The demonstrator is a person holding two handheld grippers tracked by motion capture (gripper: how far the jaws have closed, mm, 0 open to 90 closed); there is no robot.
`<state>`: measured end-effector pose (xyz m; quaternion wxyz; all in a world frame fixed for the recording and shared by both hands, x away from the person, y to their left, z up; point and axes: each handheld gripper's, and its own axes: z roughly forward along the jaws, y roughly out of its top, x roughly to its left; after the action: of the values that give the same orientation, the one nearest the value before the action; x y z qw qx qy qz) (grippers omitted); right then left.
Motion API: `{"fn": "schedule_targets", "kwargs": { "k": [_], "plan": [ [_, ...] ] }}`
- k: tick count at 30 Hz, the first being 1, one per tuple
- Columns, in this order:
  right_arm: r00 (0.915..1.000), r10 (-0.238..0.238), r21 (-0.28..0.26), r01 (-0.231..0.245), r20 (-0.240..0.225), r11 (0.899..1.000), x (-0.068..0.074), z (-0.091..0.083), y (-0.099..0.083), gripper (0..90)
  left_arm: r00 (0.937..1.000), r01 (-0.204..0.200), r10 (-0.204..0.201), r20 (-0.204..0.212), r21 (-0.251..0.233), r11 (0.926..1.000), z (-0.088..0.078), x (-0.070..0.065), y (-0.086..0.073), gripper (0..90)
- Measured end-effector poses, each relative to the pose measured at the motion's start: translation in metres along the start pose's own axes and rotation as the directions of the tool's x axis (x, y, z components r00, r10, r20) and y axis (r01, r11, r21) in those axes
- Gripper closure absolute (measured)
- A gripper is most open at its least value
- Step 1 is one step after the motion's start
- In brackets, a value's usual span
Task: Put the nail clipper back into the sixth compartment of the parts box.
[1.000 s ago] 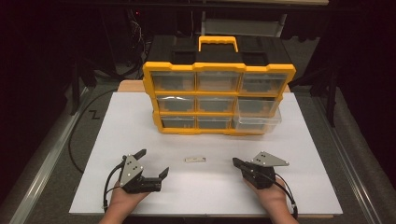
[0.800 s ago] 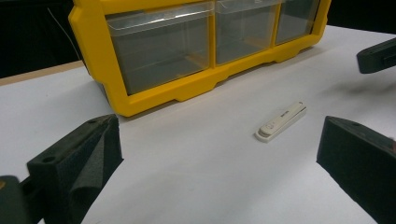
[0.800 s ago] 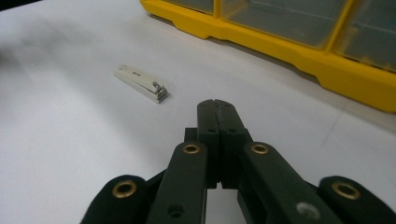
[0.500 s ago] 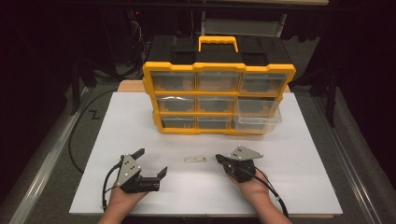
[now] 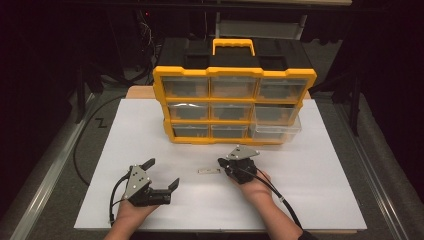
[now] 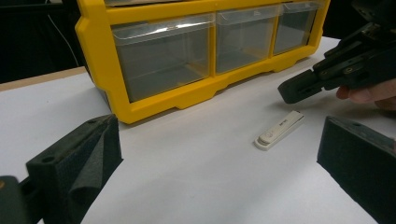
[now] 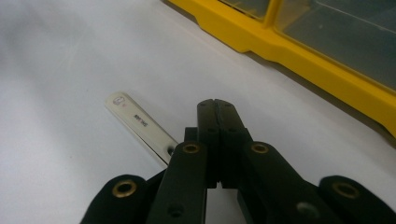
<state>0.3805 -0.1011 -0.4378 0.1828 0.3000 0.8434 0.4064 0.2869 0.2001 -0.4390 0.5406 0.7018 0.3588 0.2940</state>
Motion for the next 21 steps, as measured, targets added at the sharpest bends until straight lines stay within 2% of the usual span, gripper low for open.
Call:
{"fn": "schedule_targets", "kwargs": {
  "k": [3,8,12,21],
  "plan": [
    [0.9995,-0.03,0.018,0.03,0.0,0.999,0.003,0.005,0.004,90.0,1.0,0.0,0.0,0.001,-0.001,1.0,0.0,0.0,0.0,0.5],
    [0.9988,-0.045,0.058,0.046,-0.017,0.997,0.005,0.008,0.004,90.0,1.0,-0.005,0.005,0.006,0.0,1.0,-0.001,0.0,0.0,0.5],
    [0.9982,-0.042,0.08,0.046,-0.044,0.996,0.006,0.006,0.002,90.0,0.9999,-0.006,0.006,0.009,0.001,1.0,-0.001,0.0,0.0,0.7],
    [0.9954,-0.06,0.092,0.067,-0.075,0.993,0.016,-0.003,-0.003,90.0,0.9999,-0.006,0.006,0.011,0.0,1.0,-0.001,-0.001,0.0,0.9]
  ]
}}
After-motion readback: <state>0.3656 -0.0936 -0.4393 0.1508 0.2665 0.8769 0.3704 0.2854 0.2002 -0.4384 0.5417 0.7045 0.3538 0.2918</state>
